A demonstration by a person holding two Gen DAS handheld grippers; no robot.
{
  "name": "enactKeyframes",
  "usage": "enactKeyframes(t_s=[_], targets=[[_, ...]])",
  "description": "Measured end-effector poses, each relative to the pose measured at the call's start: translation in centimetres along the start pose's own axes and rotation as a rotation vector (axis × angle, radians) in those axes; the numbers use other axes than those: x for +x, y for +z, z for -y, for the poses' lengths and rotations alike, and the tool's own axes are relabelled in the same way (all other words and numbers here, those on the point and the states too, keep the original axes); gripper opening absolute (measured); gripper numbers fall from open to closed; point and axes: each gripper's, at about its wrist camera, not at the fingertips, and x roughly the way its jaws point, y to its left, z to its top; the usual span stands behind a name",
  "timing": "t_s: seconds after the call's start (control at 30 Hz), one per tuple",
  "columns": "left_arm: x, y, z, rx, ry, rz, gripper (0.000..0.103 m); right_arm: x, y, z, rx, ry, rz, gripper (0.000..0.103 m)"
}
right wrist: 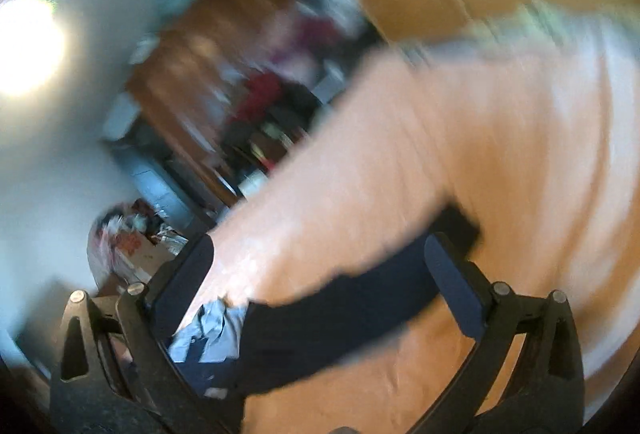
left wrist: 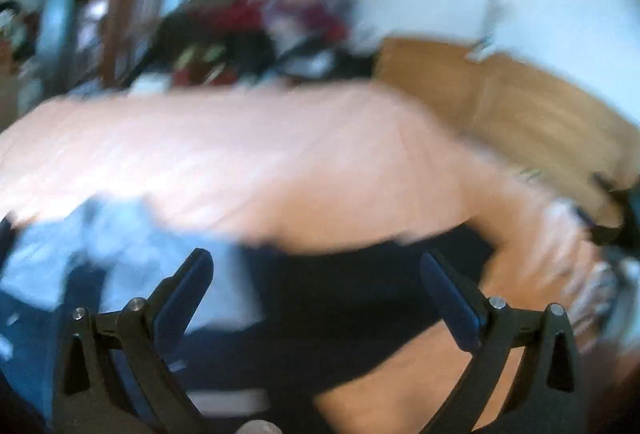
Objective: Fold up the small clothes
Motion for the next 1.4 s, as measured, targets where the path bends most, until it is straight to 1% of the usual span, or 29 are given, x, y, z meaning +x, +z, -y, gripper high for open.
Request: enactKeyframes(t_s=[0.03,0.1,0.13,0.17,0.23,0.3,0.33,0.37,0.4,0.43,0.5,0.57,0.67,0.73,0.77,0.8,0.83,0.87,0.9,0.93,1.0,1.1,1.17,1.2,1.23,1.27,1.3,1.37,1.4], targets=[[0.8,-1.3,-2.8,-0.020,0.062,-0.047,0.103,-0.6,0.8,0.4,0.067,0.016,-0.026,0.103],[1.2,-3.2,-5.5,-0.060,0.091,-0.101,0.103,-0.3,2.1,0.3,0.134,0.064,-0.050,0.103],[1.6,-4.3,-7.1,-0.072,0.119,-0.129,0.103,0.6,2.6,0.4,0.160,0.090,-0.082,0.103],[1.7,-5.1,-8.2,-0.078,0.129,-0.148,0.103,3.0,2.6,1.2,0.188,0.083,-0.145,0.103],[2.6,-6.3,-9.8,-0.120,0.113,-0.202,0.103,8.1,1.4,4.2,0.217,-0.045,-0.236,0.103],[3.8,-6.8,-9.8,-0.156,0.094,-0.236,0.103,9.6,1.5,6.0,0.263,-0.113,-0.301,0.099],[4.0,-6.8,-10.0,-0.175,0.079,-0.257,0.103,11.2,0.5,7.0,0.262,-0.132,-0.328,0.096],[4.4,-6.9,-10.2,-0.183,0.073,-0.277,0.103,11.6,0.8,7.6,0.255,-0.170,-0.342,0.090],[5.1,-7.0,-9.4,-0.184,0.070,-0.293,0.103,12.1,0.1,8.7,0.226,-0.225,-0.331,0.085],[5.9,-7.5,-9.1,-0.186,0.061,-0.323,0.103,13.0,-0.6,9.2,0.207,-0.265,-0.319,0.083],[7.6,-8.1,-9.1,-0.198,0.058,-0.356,0.103,13.6,-1.2,10.2,0.229,-0.280,-0.318,0.080],[8.0,-8.5,-9.2,-0.206,0.055,-0.361,0.103,14.2,-2.6,10.6,0.185,-0.314,-0.313,0.076],[8.3,-8.6,-8.1,-0.179,0.074,-0.366,0.103,14.8,-2.1,10.8,0.139,-0.342,-0.323,0.074],[8.8,-8.5,-8.1,-0.175,0.075,-0.373,0.103,15.0,-1.9,10.4,0.123,-0.338,-0.315,0.061],[8.7,-8.4,-8.1,-0.181,0.070,-0.371,0.102,16.1,-2.1,9.8,0.113,-0.336,-0.305,0.038],[8.3,-8.4,-8.2,-0.194,0.070,-0.360,0.102,16.1,-2.4,9.2,0.105,-0.331,-0.292,0.014],[7.8,-8.1,-8.5,-0.210,0.058,-0.344,0.096,15.8,-2.7,8.1,0.095,-0.313,-0.274,0.013],[7.2,-7.8,-8.7,-0.221,0.041,-0.330,0.077,16.0,-2.8,6.3,0.069,-0.296,-0.257,0.013],[6.5,-7.3,-8.8,-0.221,0.039,-0.319,0.065,15.7,-3.3,4.1,0.021,-0.274,-0.240,0.012],[5.5,-6.7,-8.8,-0.200,0.055,-0.298,0.051,16.2,-4.0,1.6,-0.021,-0.228,-0.238,0.012],[2.3,-4.5,-9.7,-0.187,0.063,-0.206,0.050,16.0,-6.4,-4.4,-0.124,-0.153,-0.240,0.012],[-3.2,-1.1,-12.7,-0.209,0.088,-0.063,0.052,17.9,-11.8,-13.5,-0.223,0.018,-0.300,0.011],[-7.4,1.0,-15.4,-0.217,0.135,0.034,0.062,20.3,-16.5,-19.3,-0.258,0.135,-0.363,0.011],[-8.6,1.4,-16.2,-0.217,0.154,0.057,0.064,22.1,-18.9,-22.1,-0.280,0.178,-0.397,0.011],[-10.8,2.2,-17.9,-0.212,0.189,0.098,0.069,23.9,-21.3,-24.5,-0.300,0.214,-0.432,0.011],[-12.1,2.5,-19.0,-0.210,0.208,0.116,0.073,25.7,-23.8,-26.6,-0.297,0.247,-0.476,0.011],[-14.1,2.8,-20.9,-0.214,0.237,0.134,0.074,27.7,-26.1,-28.3,-0.285,0.274,-0.516,0.011],[-15.8,2.6,-23.0,-0.216,0.274,0.133,0.074,30.4,-31.5,-31.6,-0.316,0.305,-0.590,0.011],[-16.6,2.2,-24.4,-0.221,0.290,0.117,0.074,32.0,-34.1,-33.1,-0.334,0.309,-0.624,0.011]])
